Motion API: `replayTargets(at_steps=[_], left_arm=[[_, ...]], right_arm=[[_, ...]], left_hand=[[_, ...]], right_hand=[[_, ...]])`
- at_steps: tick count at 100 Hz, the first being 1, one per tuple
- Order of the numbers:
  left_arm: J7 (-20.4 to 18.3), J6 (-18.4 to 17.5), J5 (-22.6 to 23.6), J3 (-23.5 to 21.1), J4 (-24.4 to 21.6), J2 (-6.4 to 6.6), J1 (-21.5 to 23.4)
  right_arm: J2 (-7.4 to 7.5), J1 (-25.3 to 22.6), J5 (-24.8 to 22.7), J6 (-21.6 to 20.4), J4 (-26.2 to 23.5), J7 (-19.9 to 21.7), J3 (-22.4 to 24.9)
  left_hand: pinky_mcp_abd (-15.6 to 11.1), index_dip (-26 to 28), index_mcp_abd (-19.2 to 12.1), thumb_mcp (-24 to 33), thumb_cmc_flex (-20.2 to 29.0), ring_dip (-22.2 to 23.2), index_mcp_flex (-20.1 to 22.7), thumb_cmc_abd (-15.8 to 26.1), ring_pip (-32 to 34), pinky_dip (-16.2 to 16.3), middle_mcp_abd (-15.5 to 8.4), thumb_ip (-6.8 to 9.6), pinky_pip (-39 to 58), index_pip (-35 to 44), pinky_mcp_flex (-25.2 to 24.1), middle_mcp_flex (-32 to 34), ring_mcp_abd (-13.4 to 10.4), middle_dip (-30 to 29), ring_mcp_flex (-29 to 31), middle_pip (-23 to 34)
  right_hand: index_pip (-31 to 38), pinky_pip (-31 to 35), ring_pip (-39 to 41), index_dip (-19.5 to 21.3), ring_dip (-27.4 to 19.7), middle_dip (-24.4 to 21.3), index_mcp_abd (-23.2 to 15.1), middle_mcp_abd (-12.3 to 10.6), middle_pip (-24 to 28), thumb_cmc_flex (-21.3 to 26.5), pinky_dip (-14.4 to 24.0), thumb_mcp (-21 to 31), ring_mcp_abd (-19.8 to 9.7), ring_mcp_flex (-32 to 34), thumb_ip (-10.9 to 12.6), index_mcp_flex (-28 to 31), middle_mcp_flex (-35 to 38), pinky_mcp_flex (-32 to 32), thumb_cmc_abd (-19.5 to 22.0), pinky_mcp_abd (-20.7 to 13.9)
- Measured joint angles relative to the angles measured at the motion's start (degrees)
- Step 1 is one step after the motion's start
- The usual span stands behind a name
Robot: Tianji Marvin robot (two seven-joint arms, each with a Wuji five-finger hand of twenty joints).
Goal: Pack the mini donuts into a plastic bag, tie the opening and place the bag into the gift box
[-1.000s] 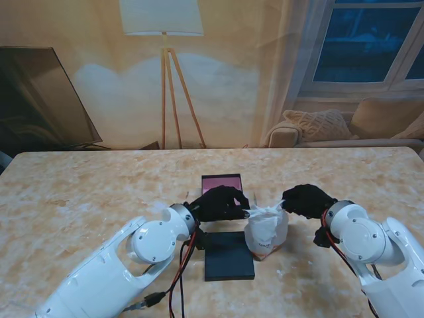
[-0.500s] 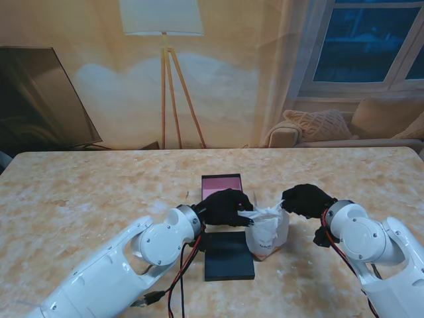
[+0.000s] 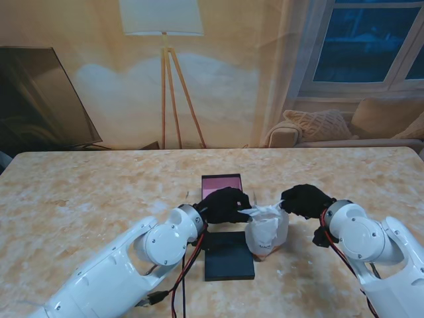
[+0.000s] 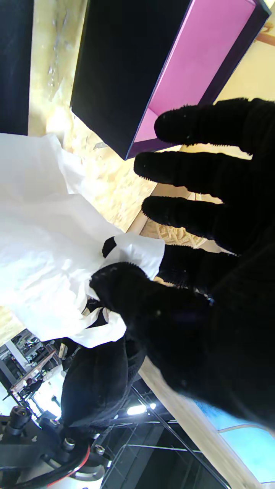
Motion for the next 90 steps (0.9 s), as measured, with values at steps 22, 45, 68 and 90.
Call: replayTargets(at_steps=[22, 45, 68, 90], left_arm=[[-0.17, 0.72, -1.87, -0.68, -0.33, -0.06, 0.55], [-1.15, 0.82, -0.73, -0.76, -1.47, 0.34, 0.75], [-1.02, 1.06, 0.99, 0.44, -1.38, 0.37, 0.05], [-0.67, 1.05, 0.21, -0.66, -1.61, 0.25, 0.88]], right_arm=[[0.02, 0.22, 0.14, 0.37, 0.05, 0.33, -0.22], [0.04, 0.36, 0.23, 0.36, 0.15, 0.4, -0.3], [0.04, 0.45, 0.27, 0.49, 0.28, 0.4, -0.41], [0.05, 0.44, 0.01, 0.85, 0.27, 0.4, -0.42]], left_hand=[[0.04, 1.47, 3.38, 5.06, -12.29, 0.0, 0.78, 2.37, 0.0, 0.0, 0.1, 3.04, -1.12, -11.52, -1.32, 0.0, 0.88, 0.0, -0.75, -0.9], [0.06, 2.72, 4.37, 8.02, -16.13, 0.0, 0.66, 2.25, 0.0, 0.0, 0.19, 3.64, -1.21, -14.48, -1.48, -0.05, 1.21, 0.0, -1.5, -1.55], [0.07, 4.05, 0.38, 3.7, -0.6, 0.0, 0.68, -1.45, 0.0, 0.0, 0.03, 1.4, -1.01, -1.29, -0.82, 0.61, 1.21, 0.64, -0.3, -0.02], [0.07, -0.47, -5.91, -2.91, 2.37, 0.19, 0.68, 1.25, 0.01, 0.0, -0.68, 1.06, -1.0, 2.1, -0.78, 1.62, 1.21, 0.65, 0.04, -0.01]], right_hand=[[0.0, 0.0, 0.52, 0.0, 0.0, 0.0, 0.0, 0.05, 0.0, -0.01, 0.0, 0.02, 0.01, 0.01, 0.02, 0.04, 0.45, 0.0, 0.0, 0.0], [0.0, 0.0, 0.55, 0.0, 0.0, 0.0, 0.0, 0.06, 0.0, -0.02, 0.0, 0.02, 0.02, 0.01, 0.04, 0.05, 0.46, 0.0, 0.0, 0.0], [0.01, 0.0, 0.55, 0.0, 0.0, 0.0, 0.0, 0.07, 0.0, -0.03, 0.0, 0.03, 0.02, 0.06, 0.1, 0.06, 0.47, 0.17, 0.0, 0.0], [0.02, 0.0, 0.57, 0.0, 0.0, 0.0, 0.0, 0.07, 0.0, -0.07, 0.01, 0.06, 0.02, 0.07, 0.16, 0.2, 0.48, 0.2, 0.0, 0.0]])
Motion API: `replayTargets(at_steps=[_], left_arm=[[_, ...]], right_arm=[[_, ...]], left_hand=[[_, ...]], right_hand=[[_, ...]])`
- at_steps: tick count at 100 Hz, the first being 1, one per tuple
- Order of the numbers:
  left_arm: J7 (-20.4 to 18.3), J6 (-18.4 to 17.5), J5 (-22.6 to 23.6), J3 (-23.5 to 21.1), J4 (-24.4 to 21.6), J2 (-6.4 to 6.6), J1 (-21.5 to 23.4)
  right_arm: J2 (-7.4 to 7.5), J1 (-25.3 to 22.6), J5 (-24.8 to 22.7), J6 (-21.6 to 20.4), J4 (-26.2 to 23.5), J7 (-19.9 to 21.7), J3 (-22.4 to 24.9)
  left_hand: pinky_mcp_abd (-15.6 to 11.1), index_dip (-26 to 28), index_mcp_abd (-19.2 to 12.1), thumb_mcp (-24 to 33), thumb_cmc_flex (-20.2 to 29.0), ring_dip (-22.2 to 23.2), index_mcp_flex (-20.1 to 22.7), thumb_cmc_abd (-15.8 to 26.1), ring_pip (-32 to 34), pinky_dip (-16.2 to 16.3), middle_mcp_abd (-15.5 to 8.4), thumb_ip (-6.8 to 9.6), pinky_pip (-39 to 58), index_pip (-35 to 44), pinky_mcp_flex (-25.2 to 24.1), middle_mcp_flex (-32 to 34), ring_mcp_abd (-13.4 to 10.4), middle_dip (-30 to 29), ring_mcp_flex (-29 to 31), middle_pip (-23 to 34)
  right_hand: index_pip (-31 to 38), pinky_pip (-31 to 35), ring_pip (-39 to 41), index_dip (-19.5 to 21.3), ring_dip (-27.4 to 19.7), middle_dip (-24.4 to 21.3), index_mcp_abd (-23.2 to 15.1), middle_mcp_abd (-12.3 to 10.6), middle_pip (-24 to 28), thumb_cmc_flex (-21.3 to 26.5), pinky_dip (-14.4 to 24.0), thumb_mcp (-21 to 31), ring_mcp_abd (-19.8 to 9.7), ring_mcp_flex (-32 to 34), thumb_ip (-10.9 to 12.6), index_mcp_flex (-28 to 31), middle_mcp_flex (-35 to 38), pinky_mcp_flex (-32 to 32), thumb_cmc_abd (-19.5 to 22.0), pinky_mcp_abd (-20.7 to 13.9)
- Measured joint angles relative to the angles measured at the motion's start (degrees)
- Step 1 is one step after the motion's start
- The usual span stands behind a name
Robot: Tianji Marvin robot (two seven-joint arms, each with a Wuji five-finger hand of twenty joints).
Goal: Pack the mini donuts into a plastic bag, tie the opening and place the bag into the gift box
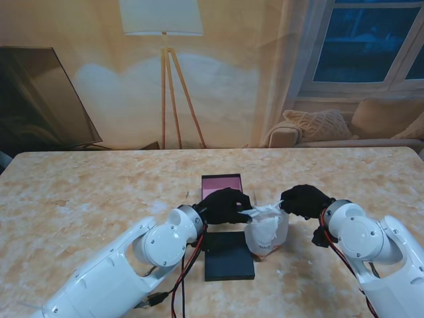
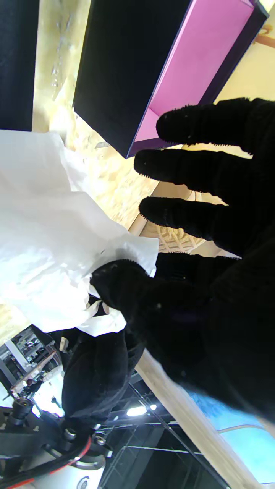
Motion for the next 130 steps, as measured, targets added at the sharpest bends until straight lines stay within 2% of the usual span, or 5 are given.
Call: replayTargets(at_steps=[15, 28, 44, 111, 130], left_arm=[[0.29, -0.48, -1.58, -1.0, -0.08, -0.04, 0.84], [0.69, -0.97, -1.16, -1.46, 0.43, -0.09, 1.09], [-0.09, -1.35, -1.63, -1.7, 1.26, 0.0, 1.01], [-2.18, -2.4, -2.08, -1.99, 2.97, 0.49, 0.8], [-3.08, -3.52, -2.68, -1.76, 3.78, 0.71, 0.47]], right_arm=[[0.03, 0.11, -0.53, 0.65, 0.03, 0.11, -0.16], [0.04, 0.67, -0.94, 1.35, 0.74, 0.2, -0.54], [0.06, 1.26, -1.28, 1.95, 1.66, 0.52, -0.85], [0.13, 1.77, -2.24, 4.05, 3.57, 0.58, -2.07], [0.15, 1.84, -2.67, 4.61, 3.86, 0.6, -2.49]], left_hand=[[0.0, -3.32, -0.02, -0.44, 0.67, 0.02, 1.52, -0.25, 0.09, 0.0, -1.4, -0.22, 0.0, 0.0, -0.03, 1.18, -0.02, 0.04, 0.13, 1.3], [0.0, -5.92, 0.24, 2.32, 0.54, 0.06, 3.54, -2.4, 0.74, 0.0, -2.84, -2.38, 0.0, 0.0, -0.02, 3.34, -0.03, 0.12, 0.82, 2.22], [0.01, -7.65, 0.74, 3.73, 0.47, 0.07, 4.34, -3.19, 0.81, 0.0, -3.81, -3.52, 0.0, -0.13, 0.33, 4.0, -0.03, 0.13, 1.93, 2.83], [0.01, -8.47, 0.79, 5.12, -0.14, 1.15, 5.04, -3.78, 2.19, 0.0, -4.35, -3.8, 0.51, -0.25, 0.85, 5.24, -0.05, 1.02, 1.9, 4.42], [-1.18, -8.24, 0.79, 5.68, -0.21, 1.33, 5.05, -3.79, 0.81, -0.43, -4.35, -4.33, 0.55, -0.26, 0.47, 4.83, -0.69, 1.3, -0.18, 4.24]], right_hand=[[0.05, 0.0, 0.08, 0.0, 0.0, 0.0, 0.0, 0.03, 0.0, -0.68, 0.0, 0.59, 0.01, 0.02, 1.1, 0.44, 0.07, 0.01, 0.0, 0.0], [0.11, 0.0, 0.12, 0.0, 0.0, 0.0, 0.0, 0.06, 0.0, -0.73, 0.0, 0.59, 0.06, 0.02, 1.4, 0.46, 0.08, 0.01, 0.0, 0.0], [0.15, 0.0, 0.57, 0.0, 0.0, 0.0, 0.0, 0.18, 0.14, -0.89, 0.0, 0.61, 0.1, 0.02, 1.87, 0.57, 0.09, 0.01, 0.0, 0.0], [0.42, 0.0, 0.83, 0.0, 0.0, 0.0, 0.0, 0.69, 0.31, -1.51, 0.0, 1.05, 0.58, 0.03, 2.77, 1.18, 0.1, 0.01, 0.0, -0.01], [0.42, 0.0, 0.85, 0.0, 0.0, 0.0, 0.0, 0.7, 0.31, -1.52, 0.0, 1.05, 0.59, 0.02, 2.79, 1.18, 0.1, 0.01, 0.0, -0.01]])
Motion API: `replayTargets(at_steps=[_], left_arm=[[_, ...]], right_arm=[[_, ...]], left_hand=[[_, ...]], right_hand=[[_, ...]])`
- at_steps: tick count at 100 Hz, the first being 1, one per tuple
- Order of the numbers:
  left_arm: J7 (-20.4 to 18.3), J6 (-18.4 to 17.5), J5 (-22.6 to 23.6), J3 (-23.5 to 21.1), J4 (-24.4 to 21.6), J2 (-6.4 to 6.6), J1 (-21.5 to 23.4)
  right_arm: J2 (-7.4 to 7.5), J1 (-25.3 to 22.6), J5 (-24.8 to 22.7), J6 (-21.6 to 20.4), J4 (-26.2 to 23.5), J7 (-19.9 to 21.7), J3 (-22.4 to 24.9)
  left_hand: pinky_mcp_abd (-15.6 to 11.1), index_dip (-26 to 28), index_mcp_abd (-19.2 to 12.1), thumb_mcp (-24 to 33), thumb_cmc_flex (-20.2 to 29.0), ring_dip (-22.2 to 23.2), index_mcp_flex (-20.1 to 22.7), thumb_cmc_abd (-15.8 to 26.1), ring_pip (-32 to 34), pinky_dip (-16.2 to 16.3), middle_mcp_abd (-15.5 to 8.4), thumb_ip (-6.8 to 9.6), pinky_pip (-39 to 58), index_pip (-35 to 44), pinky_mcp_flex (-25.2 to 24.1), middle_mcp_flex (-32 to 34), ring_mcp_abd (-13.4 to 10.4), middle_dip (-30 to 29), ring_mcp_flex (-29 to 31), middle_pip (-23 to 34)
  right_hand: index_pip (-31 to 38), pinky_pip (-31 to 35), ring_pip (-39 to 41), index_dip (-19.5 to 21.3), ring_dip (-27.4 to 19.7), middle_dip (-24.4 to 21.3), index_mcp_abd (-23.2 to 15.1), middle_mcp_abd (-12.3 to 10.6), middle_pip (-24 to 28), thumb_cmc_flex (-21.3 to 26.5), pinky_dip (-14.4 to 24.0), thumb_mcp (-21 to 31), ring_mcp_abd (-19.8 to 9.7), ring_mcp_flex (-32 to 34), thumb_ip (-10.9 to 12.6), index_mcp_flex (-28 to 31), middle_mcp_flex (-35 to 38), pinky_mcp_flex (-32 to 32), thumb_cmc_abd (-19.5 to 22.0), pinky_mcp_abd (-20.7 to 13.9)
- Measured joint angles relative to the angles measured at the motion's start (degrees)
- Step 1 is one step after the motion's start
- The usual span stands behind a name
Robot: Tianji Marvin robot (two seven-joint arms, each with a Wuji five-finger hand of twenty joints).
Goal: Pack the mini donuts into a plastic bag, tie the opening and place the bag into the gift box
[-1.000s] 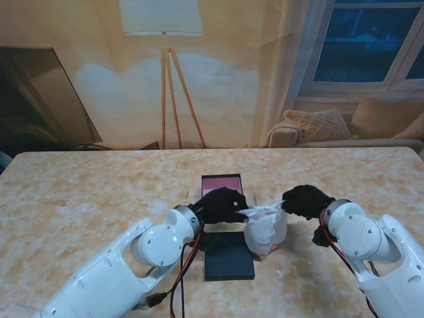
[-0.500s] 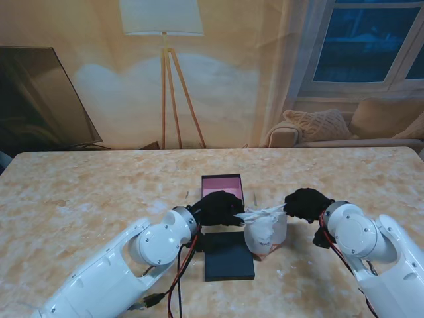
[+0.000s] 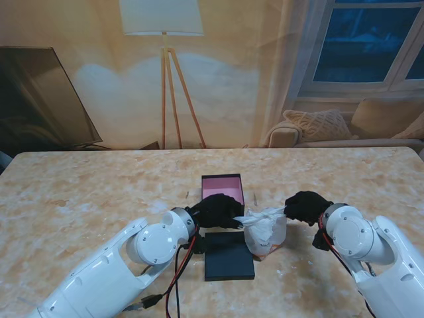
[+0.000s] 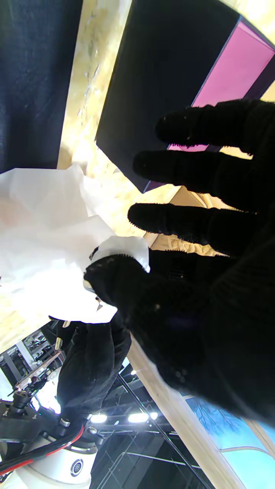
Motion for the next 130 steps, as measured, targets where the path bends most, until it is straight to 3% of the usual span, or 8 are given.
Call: replayTargets(at_steps=[22, 130], left_arm=[[0.09, -0.02, -0.2, 0.35, 0.56, -0.01, -0.37], [-0.45, -2.0, 0.05, 0.33, 1.46, 0.05, -1.17]], right_arm=[[0.03, 0.25, -0.3, 0.68, 0.54, 0.14, -0.41], [0.26, 0.63, -3.69, 2.81, 0.64, 1.33, -1.39]], left_hand=[[-0.21, 1.32, 0.01, 0.05, -0.01, -2.15, 0.0, -0.01, -2.34, -1.01, 0.04, -0.01, -0.81, -0.21, -0.65, -1.11, -0.03, 0.0, -0.82, -0.93], [-1.6, 2.16, 0.56, 2.3, -0.04, -3.85, 0.02, -1.39, -3.06, -3.67, 0.04, -0.59, -2.26, -0.76, -0.9, -1.79, -0.03, -0.19, -1.36, -2.13]], right_hand=[[0.03, 0.0, 0.01, 0.0, 0.0, 0.0, 0.0, 0.02, 0.0, -0.06, 0.0, 0.0, 0.03, 0.0, 0.46, 0.04, 0.01, 0.0, 0.0, -0.01], [0.1, 0.0, 0.15, 0.0, 0.0, 0.0, -0.21, 0.1, 0.0, -0.68, 0.0, 0.02, 0.07, 0.0, 1.57, 0.55, 0.01, -0.11, 0.0, -0.06]])
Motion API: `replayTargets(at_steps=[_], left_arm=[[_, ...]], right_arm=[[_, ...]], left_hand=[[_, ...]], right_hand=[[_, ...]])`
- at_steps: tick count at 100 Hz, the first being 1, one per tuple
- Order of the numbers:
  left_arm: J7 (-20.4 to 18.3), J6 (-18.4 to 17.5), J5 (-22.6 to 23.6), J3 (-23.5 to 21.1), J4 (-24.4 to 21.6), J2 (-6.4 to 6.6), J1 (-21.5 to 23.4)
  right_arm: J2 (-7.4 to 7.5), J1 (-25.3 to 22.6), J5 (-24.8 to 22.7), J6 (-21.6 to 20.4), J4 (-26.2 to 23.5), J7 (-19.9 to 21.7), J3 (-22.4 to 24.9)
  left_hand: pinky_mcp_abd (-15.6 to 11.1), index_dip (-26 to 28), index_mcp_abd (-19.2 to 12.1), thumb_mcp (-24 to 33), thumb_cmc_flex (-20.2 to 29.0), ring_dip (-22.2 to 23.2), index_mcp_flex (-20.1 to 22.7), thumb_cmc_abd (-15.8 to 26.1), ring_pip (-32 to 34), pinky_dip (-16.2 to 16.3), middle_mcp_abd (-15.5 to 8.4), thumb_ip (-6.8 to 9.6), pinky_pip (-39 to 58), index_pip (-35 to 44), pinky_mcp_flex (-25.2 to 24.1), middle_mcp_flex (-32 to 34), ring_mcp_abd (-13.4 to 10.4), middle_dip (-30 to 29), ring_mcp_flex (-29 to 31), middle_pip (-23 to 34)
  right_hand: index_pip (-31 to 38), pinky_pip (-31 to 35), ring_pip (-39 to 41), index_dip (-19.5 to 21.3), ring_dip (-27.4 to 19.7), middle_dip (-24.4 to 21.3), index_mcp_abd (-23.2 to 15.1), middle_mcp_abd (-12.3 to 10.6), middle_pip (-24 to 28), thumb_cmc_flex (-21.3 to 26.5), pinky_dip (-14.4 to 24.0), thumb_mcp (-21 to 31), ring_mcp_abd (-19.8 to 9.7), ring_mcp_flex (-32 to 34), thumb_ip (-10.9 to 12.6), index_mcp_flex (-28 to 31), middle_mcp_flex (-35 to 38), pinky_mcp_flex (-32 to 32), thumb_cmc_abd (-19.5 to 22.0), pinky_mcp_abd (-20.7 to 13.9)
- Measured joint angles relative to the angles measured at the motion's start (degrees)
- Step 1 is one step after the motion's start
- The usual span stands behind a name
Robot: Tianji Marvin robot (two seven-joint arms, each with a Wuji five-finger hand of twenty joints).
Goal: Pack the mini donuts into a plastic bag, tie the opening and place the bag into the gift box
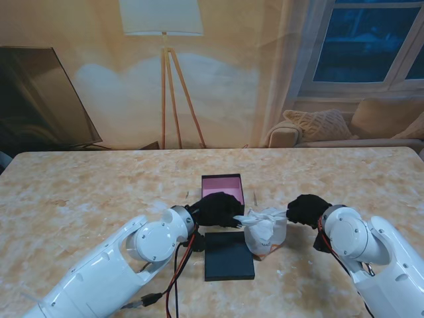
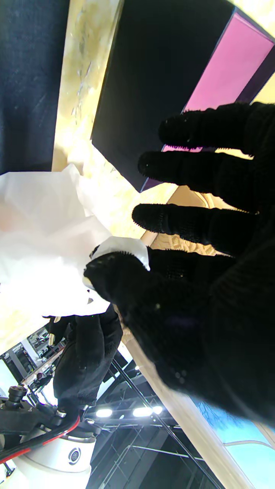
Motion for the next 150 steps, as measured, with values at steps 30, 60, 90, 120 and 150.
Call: replayTargets(at_steps=[30, 60, 90, 120, 150], left_arm=[[-0.5, -0.78, -0.31, 0.12, 0.12, 0.06, -0.25], [-0.98, -0.89, -0.37, 0.31, 0.18, 0.13, -0.57], [-1.79, -1.58, -0.4, 0.25, 0.2, 0.33, -0.66], [-2.39, -2.43, -0.28, 0.17, 0.28, 0.57, -0.81], [-2.56, -2.6, -0.04, 0.19, 0.42, 0.67, -0.91]], right_arm=[[0.09, -0.08, -1.26, 0.13, -0.06, 0.69, 0.17], [0.29, -0.09, -2.06, 0.24, -0.07, 1.31, 0.21], [0.38, 0.03, -3.16, 1.4, 0.09, 1.65, -0.19], [0.41, 0.56, -3.82, 2.47, 0.53, 1.93, -0.88], [0.44, 0.94, -4.11, 2.84, 1.11, 2.28, -1.14]], left_hand=[[-0.57, 0.0, 0.0, 0.97, -0.6, -1.04, 0.0, -0.17, -1.36, -0.47, 0.0, -0.01, -0.77, -0.02, -0.15, -0.68, -0.02, -0.59, -0.65, 0.0], [-0.67, 0.0, 0.0, 1.48, -0.63, -1.34, 0.0, -0.59, -1.42, -0.86, 0.0, -0.48, -0.78, -0.04, -0.33, -0.77, -0.03, -1.0, -0.72, -0.47], [-0.67, 0.0, 0.0, 1.57, -0.64, -1.95, 0.0, -0.65, -2.12, -1.01, 0.0, -0.48, -0.88, -0.7, -0.61, -0.79, -0.05, -1.24, -1.33, -0.63], [-0.69, -0.01, 0.0, 2.87, -0.85, -2.55, 0.0, -0.71, -2.84, -1.6, 0.0, -1.04, -1.35, -0.95, -0.89, -1.37, -0.06, -1.32, -1.98, -1.38], [-0.69, -0.02, 0.0, 3.51, -1.35, -3.08, 0.0, -1.25, -2.97, -1.68, 0.0, -1.05, -1.36, -0.96, -1.1, -1.39, -0.06, -1.98, -2.8, -1.38]], right_hand=[[0.0, 0.0, 0.01, 0.0, 0.0, 0.01, 0.0, 0.01, 0.0, -0.02, 0.0, 0.0, 0.0, 0.0, 0.07, 0.04, 0.0, -0.07, 0.0, -0.01], [0.01, 0.0, 0.01, 0.0, 0.0, 0.01, 0.0, 0.01, 0.0, -0.03, 0.0, 0.0, 0.0, 0.0, 0.07, 0.08, 0.0, -0.08, 0.0, -0.04], [0.01, 0.0, 0.02, 0.0, 0.0, 0.01, -0.01, 0.02, 0.0, -0.05, 0.0, 0.0, 0.0, 0.0, 0.08, 0.1, 0.0, -0.09, 0.0, -0.06], [0.01, 0.0, 0.02, 0.0, 0.0, 0.02, -0.02, 0.03, 0.0, -0.07, 0.0, 0.0, 0.0, 0.0, 0.08, 0.1, 0.0, -0.1, 0.0, -0.1], [0.01, 0.0, 0.02, 0.0, 0.0, 0.02, -0.88, 0.03, 0.0, -0.76, 0.0, 0.0, 0.0, 0.0, 0.3, 0.24, 0.0, -0.13, 0.0, -0.13]])
